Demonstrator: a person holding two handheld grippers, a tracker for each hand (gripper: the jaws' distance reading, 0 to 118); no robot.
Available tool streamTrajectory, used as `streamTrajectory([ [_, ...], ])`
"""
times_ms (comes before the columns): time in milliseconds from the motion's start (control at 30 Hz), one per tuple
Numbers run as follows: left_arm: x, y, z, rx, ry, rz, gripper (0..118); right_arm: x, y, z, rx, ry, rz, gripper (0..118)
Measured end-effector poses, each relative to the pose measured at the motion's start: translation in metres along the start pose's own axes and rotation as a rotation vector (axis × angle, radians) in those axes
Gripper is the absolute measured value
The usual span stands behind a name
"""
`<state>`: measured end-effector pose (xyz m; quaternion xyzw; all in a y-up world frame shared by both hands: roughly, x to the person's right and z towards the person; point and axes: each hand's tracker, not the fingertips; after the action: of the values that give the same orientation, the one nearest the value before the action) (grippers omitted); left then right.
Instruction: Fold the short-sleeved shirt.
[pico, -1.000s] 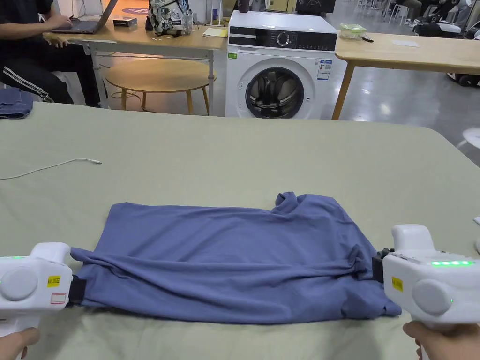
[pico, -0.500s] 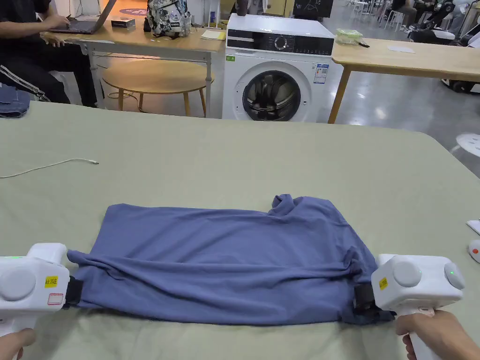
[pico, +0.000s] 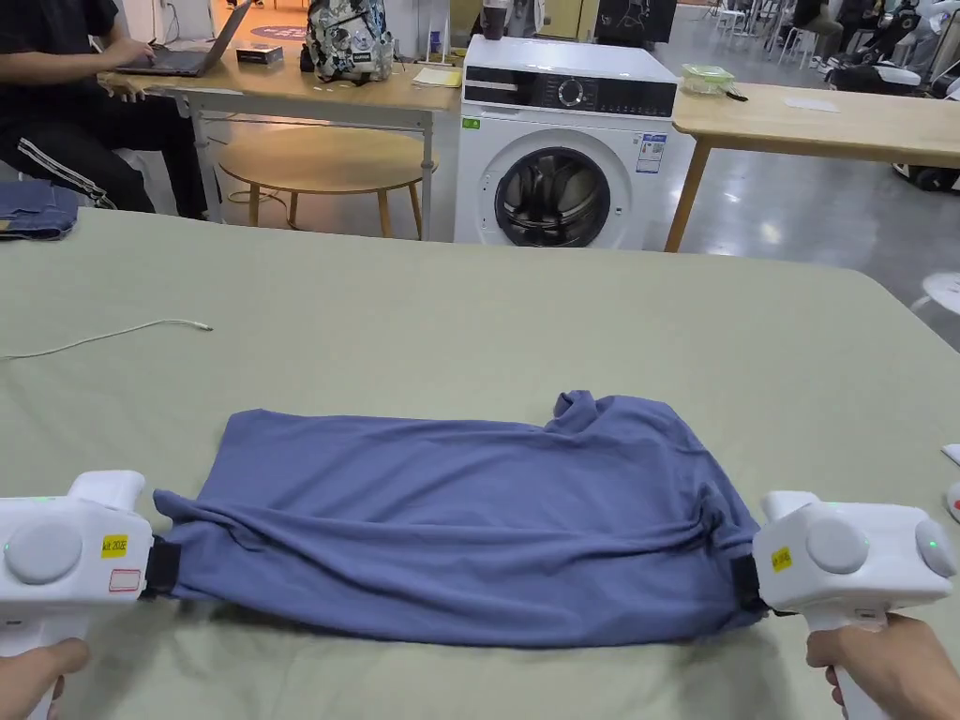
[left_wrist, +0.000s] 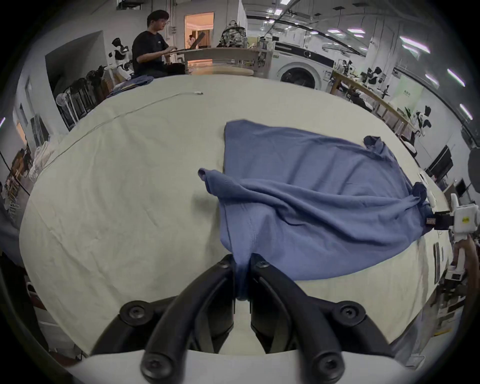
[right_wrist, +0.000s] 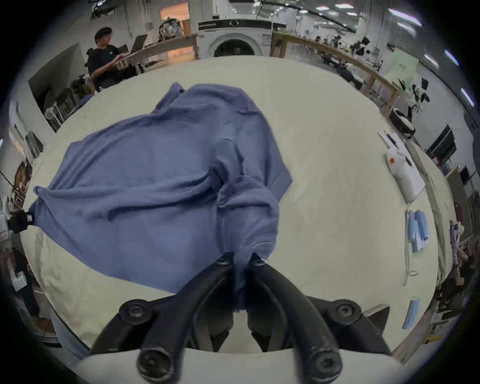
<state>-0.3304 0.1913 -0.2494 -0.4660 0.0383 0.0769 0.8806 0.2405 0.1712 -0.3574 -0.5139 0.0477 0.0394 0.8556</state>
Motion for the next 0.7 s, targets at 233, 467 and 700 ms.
streamTrajectory([
  [233,-0.003,0.011,0.044,0.075,-0.019,-0.001,4,0.000,0.001,0.058,0.073,0.008,0.010,6],
  [467,-0.024,-0.033,0.065,0.051,-0.007,0.000,4,-0.003,-0.050,0.086,0.063,0.008,0.025,6],
  [700,-0.038,-0.109,0.063,-0.016,-0.001,0.015,4,-0.015,-0.128,0.083,-0.012,-0.003,0.035,6],
])
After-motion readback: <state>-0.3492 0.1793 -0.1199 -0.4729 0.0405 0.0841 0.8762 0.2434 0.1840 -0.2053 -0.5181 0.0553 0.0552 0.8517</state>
